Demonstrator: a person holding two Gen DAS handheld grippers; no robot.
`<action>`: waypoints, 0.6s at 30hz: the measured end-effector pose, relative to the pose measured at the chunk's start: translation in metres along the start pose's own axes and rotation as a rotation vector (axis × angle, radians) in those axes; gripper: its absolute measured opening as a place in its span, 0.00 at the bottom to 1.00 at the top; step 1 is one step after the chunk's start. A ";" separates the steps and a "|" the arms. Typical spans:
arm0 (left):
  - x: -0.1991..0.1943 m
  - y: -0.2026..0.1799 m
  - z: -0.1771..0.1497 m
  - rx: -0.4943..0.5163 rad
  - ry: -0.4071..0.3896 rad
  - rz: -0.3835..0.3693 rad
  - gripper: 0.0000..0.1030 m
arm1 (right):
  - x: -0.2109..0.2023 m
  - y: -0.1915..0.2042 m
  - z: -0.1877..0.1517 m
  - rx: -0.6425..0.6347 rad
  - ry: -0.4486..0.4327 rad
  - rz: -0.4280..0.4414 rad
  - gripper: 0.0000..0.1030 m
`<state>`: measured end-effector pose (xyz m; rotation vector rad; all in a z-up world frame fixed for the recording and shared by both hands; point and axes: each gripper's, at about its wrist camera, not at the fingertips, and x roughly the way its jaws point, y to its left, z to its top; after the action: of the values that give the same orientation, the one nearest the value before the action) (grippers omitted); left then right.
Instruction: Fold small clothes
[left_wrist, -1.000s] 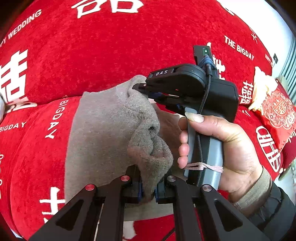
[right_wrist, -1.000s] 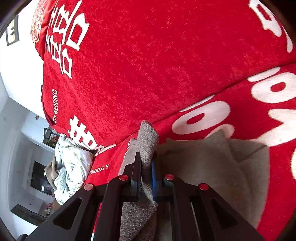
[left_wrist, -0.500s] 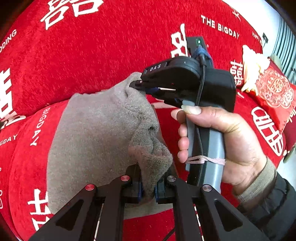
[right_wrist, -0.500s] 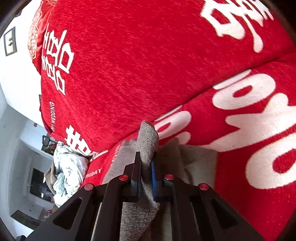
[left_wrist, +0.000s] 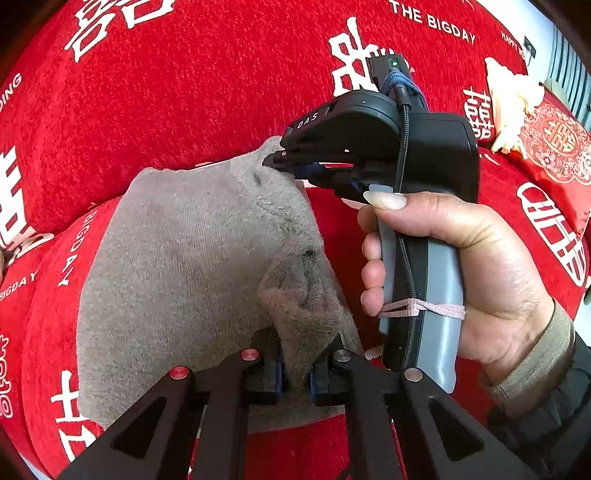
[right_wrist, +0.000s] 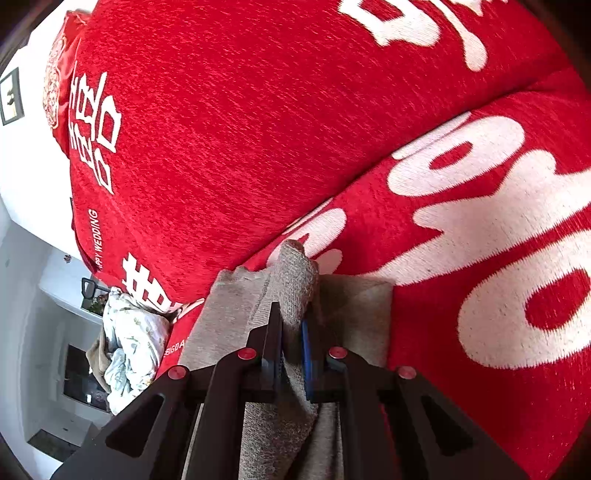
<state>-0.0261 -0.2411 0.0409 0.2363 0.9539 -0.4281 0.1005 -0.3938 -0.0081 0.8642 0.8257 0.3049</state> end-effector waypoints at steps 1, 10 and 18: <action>0.000 -0.001 0.001 0.004 0.001 0.003 0.10 | 0.000 -0.002 -0.001 0.001 0.000 -0.005 0.09; 0.008 -0.005 -0.003 0.028 0.002 0.035 0.10 | 0.006 -0.013 -0.008 0.001 0.004 -0.031 0.09; 0.012 -0.005 -0.004 0.028 0.001 0.039 0.10 | 0.007 -0.017 -0.009 -0.003 0.002 -0.052 0.09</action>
<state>-0.0254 -0.2466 0.0291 0.2803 0.9436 -0.4061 0.0970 -0.3962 -0.0278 0.8381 0.8484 0.2617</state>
